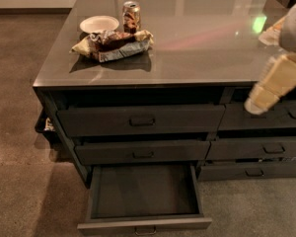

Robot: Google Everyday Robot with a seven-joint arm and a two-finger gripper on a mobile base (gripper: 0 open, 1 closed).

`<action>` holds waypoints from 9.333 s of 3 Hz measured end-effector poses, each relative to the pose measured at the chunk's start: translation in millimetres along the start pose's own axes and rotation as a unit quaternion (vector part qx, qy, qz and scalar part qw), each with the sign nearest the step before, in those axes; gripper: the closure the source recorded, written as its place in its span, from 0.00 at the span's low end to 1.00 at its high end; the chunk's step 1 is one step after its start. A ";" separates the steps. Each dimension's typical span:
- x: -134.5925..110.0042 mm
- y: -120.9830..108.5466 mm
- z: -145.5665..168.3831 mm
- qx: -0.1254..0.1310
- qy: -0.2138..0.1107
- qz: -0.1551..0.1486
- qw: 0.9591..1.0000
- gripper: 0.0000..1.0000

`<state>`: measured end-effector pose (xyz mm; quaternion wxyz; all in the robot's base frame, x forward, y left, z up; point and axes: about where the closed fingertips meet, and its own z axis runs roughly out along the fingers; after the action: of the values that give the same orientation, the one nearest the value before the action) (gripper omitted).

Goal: Place brown chip bag into bottom drawer

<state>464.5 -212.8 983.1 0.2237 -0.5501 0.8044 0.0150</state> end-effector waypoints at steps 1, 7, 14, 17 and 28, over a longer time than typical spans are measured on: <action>-29.7 -22.9 20.1 -0.013 -0.101 0.058 0.993 0.00; -156.1 -113.3 132.2 -0.011 -0.319 0.022 0.948 0.00; -242.3 -147.2 159.1 0.082 -0.319 -0.221 0.918 0.00; -261.7 -174.3 220.4 0.092 -0.246 -0.237 0.936 0.13; -77.1 -21.4 90.0 -0.009 -0.331 -0.357 0.873 1.00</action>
Offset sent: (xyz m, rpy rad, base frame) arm 0.1367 0.1004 0.0019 0.6276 -0.1638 -0.0912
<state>537.2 -129.2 935.9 0.4618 -0.7649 0.4320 0.1225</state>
